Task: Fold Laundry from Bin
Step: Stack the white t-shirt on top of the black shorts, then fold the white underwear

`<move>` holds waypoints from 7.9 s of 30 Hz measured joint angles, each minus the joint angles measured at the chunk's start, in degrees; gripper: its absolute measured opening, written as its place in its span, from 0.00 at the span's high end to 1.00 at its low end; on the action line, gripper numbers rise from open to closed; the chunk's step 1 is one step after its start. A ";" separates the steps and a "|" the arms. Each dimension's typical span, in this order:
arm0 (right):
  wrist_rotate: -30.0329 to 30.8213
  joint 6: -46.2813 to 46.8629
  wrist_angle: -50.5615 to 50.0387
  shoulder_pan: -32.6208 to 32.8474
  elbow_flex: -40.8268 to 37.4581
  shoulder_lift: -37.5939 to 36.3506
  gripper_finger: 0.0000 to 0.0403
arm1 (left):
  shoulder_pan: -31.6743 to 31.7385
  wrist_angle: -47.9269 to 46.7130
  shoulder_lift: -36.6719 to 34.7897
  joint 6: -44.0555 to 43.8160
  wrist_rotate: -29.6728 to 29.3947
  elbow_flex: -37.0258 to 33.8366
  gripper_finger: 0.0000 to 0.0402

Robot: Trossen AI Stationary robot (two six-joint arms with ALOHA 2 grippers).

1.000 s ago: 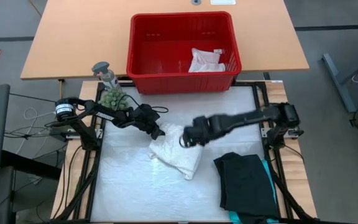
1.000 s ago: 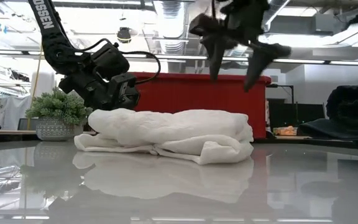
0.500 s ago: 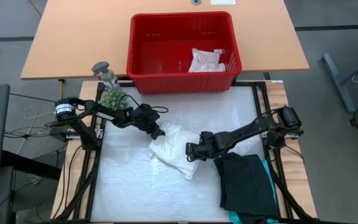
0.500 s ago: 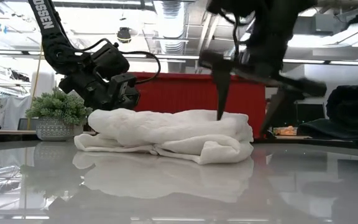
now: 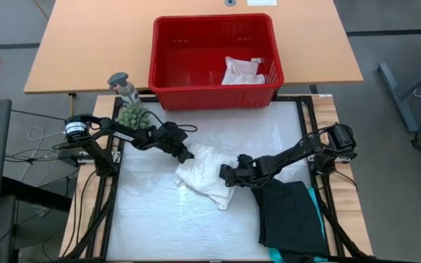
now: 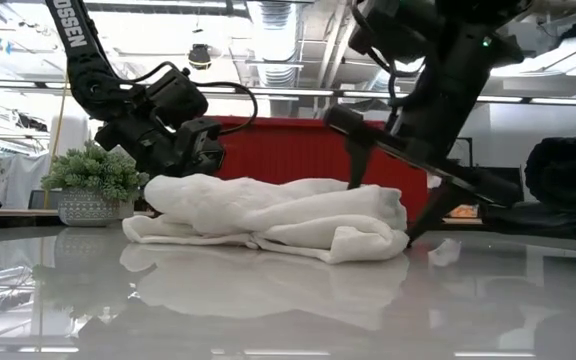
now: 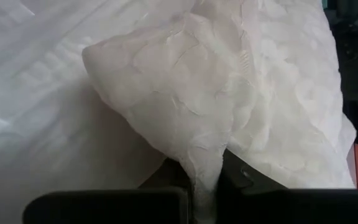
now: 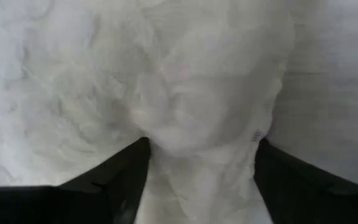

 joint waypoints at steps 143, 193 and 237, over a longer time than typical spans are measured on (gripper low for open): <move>-16.88 21.13 -72.81 46.38 50.29 2.13 0.50 | -21.11 -18.41 50.90 -5.33 9.78 105.57 0.65; 14.02 -0.88 -73.20 28.04 28.42 -7.46 0.95 | -4.98 -74.10 29.08 31.22 6.37 105.98 0.49; 52.37 -38.33 -59.90 24.65 30.94 -35.06 0.85 | -0.94 -57.64 -29.06 20.89 -12.98 79.02 0.49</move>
